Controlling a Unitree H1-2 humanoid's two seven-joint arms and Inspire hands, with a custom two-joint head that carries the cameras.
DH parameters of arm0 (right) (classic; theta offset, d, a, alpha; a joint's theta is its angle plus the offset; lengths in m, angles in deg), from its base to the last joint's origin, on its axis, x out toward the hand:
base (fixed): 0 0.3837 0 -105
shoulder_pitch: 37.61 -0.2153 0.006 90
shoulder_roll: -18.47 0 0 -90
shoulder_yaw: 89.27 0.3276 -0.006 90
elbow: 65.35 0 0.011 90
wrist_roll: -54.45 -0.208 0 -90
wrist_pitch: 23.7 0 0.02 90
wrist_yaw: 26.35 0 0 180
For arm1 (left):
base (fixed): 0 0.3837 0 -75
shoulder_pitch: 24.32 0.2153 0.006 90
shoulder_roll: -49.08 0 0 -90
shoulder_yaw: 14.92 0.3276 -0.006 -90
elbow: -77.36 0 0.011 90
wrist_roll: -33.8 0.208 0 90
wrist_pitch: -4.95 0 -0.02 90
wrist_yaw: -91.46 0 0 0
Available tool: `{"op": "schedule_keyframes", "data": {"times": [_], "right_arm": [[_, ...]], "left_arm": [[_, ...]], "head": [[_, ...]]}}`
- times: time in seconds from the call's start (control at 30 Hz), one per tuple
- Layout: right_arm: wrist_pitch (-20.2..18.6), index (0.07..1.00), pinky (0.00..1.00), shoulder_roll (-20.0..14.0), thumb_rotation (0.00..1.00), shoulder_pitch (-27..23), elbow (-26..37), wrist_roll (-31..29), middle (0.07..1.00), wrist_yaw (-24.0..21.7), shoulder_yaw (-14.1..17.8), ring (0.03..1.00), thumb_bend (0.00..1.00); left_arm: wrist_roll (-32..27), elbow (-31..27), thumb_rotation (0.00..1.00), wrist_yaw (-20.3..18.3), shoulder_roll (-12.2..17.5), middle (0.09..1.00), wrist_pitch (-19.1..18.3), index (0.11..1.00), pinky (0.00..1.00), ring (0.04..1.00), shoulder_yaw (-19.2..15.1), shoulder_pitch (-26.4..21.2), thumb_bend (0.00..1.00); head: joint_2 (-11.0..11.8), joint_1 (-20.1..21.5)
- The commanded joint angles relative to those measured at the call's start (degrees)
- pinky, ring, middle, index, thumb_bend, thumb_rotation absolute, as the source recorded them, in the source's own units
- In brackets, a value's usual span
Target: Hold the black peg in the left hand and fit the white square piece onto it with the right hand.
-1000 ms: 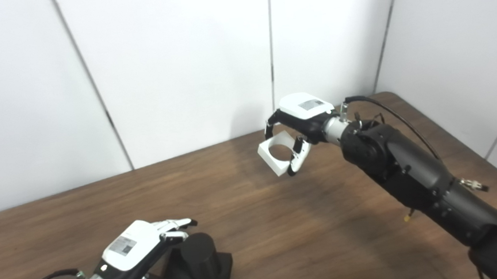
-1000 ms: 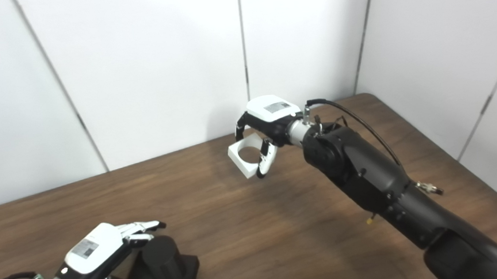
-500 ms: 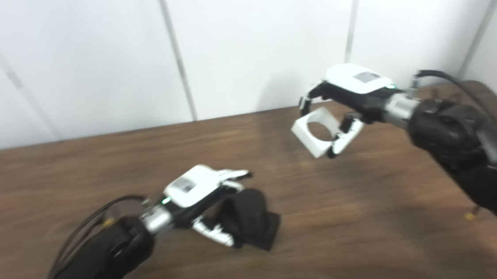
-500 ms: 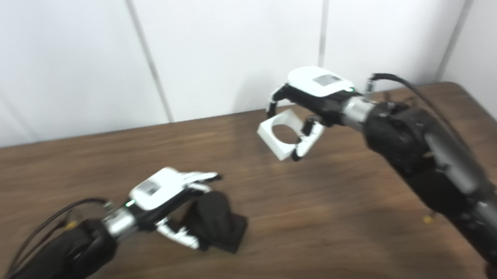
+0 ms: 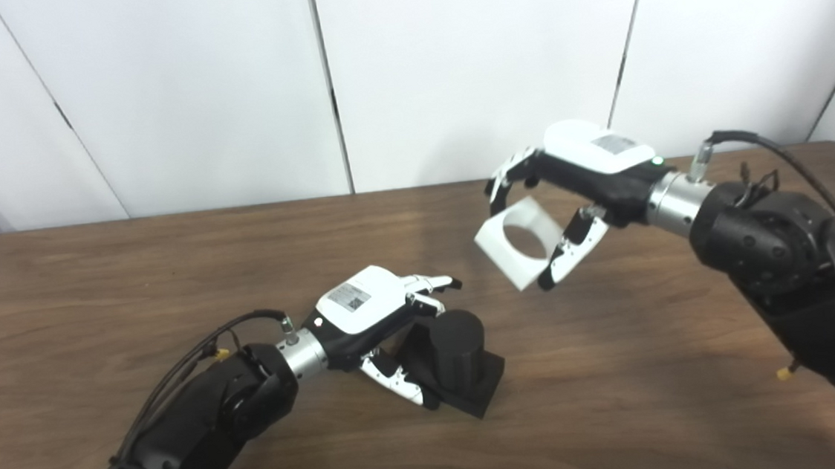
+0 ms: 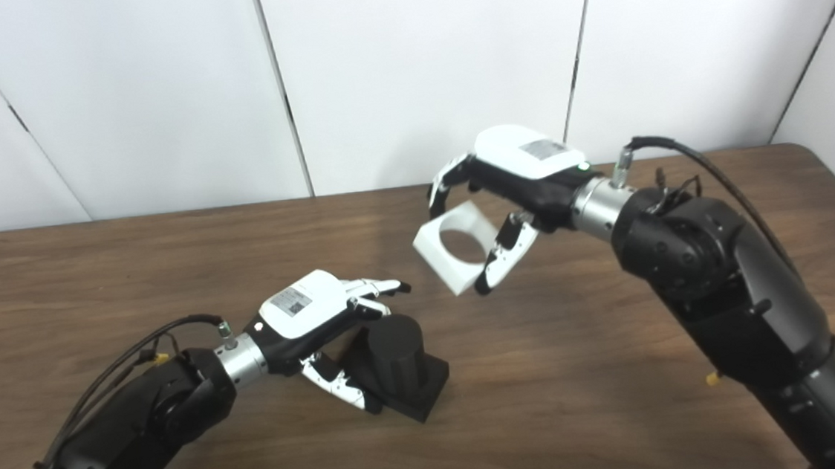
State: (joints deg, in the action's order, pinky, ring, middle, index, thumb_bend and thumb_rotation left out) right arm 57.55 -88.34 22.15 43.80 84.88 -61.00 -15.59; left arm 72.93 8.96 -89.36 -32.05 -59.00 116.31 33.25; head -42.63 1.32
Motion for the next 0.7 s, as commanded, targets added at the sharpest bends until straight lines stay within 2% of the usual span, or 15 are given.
{"op": "schedule_keyframes", "data": {"times": [0.0, 0.67], "right_arm": [[0.4, 0.477, 0.67, 0.4, 0.14, -1.8, 2.6, 0.0, 0.764, -0.1, 0.3, 0.82, 0.52], [1.8, 0.477, 0.68, 3.7, 0.13, 0.7, 5.7, -2.2, 0.749, -2.5, -1.8, 0.8, 0.52]], "left_arm": [[5.0, 2.6, 0.07, -4.0, -0.7, 0.921, -0.4, 0.492, 0.71, 0.86, 2.1, 2.0, 0.52], [5.5, 2.4, 0.07, -4.5, -1.0, 0.927, -0.5, 0.493, 0.7, 0.858, 1.7, 2.1, 0.52]], "head": [[-0.1, 0.0], [-0.6, -0.5]]}}
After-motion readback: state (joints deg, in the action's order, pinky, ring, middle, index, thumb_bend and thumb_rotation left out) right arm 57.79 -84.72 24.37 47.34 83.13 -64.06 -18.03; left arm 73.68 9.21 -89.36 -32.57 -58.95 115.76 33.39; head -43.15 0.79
